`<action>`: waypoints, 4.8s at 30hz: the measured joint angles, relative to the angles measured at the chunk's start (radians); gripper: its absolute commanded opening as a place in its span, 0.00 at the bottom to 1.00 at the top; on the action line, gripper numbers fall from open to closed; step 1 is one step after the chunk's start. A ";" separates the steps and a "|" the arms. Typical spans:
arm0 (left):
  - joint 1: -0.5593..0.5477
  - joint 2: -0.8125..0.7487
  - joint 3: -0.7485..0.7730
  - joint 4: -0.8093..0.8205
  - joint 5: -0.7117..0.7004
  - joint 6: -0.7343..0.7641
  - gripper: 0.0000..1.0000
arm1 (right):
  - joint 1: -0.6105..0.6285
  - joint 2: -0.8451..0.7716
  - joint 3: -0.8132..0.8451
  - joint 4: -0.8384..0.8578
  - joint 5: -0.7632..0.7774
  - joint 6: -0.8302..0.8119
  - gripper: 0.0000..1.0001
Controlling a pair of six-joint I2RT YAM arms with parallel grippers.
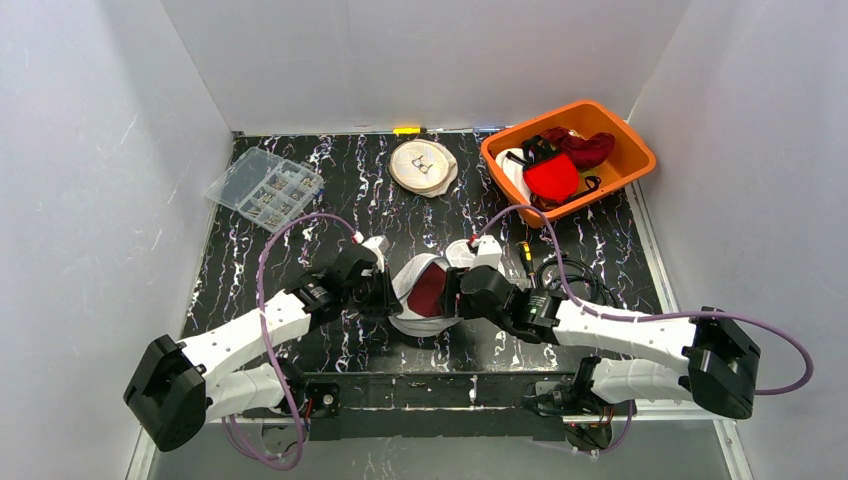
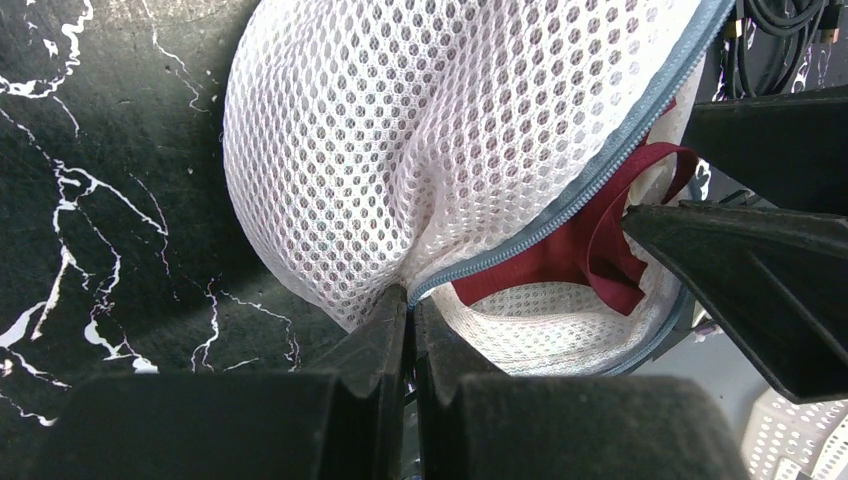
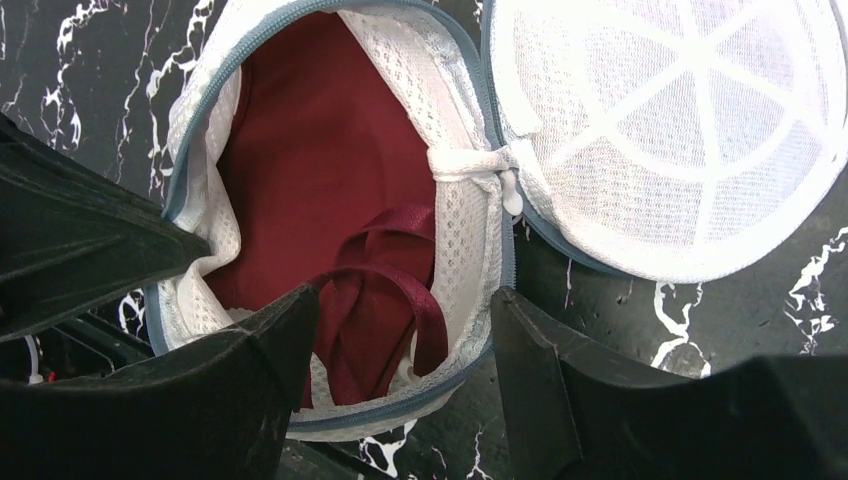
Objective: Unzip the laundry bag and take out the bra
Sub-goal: Pick up the bra from the laundry bag.
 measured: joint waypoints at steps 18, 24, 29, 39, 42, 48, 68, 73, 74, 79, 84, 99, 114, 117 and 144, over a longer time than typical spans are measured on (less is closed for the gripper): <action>-0.051 0.022 -0.001 0.013 -0.073 0.027 0.00 | 0.000 -0.055 0.021 0.003 -0.018 -0.080 0.70; -0.059 0.027 -0.001 0.013 -0.087 0.031 0.00 | 0.000 0.023 0.074 0.039 -0.033 -0.128 0.70; -0.060 0.027 -0.001 0.012 -0.095 0.031 0.00 | 0.000 0.122 0.140 0.043 -0.040 -0.172 0.69; -0.060 0.027 -0.001 0.012 -0.110 0.030 0.00 | 0.000 0.236 0.185 0.010 -0.006 -0.214 0.68; -0.061 0.026 -0.001 0.012 -0.125 0.026 0.00 | 0.000 0.253 0.186 -0.010 0.001 -0.214 0.68; -0.063 0.020 -0.001 0.012 -0.145 0.024 0.00 | 0.002 0.253 0.186 -0.030 0.023 -0.207 0.73; -0.064 0.020 -0.017 0.020 -0.157 0.007 0.00 | -0.016 0.337 0.154 0.071 -0.064 -0.145 0.27; -0.064 0.020 -0.025 0.018 -0.160 0.006 0.00 | -0.027 0.328 0.119 0.146 -0.114 -0.134 0.01; -0.064 0.020 -0.025 0.016 -0.161 0.006 0.00 | -0.027 0.319 0.113 0.153 -0.121 -0.135 0.01; -0.064 0.018 -0.025 0.001 -0.170 -0.006 0.00 | -0.026 0.240 0.107 0.148 -0.139 -0.169 0.01; -0.064 -0.014 -0.024 -0.026 -0.198 -0.026 0.00 | -0.024 0.110 0.104 0.134 -0.158 -0.257 0.01; -0.064 0.018 0.047 -0.069 -0.257 -0.031 0.00 | -0.024 -0.088 0.006 0.145 -0.270 -0.397 0.01; -0.064 0.059 0.095 -0.026 -0.275 0.005 0.00 | -0.024 -0.173 -0.046 0.333 -0.076 -0.298 0.01; -0.064 0.055 0.105 -0.027 -0.288 0.008 0.25 | -0.024 -0.171 -0.072 0.333 -0.044 -0.287 0.01; -0.123 0.206 0.153 0.039 0.023 -0.073 0.00 | -0.026 -0.178 -0.211 0.306 -0.025 -0.155 0.01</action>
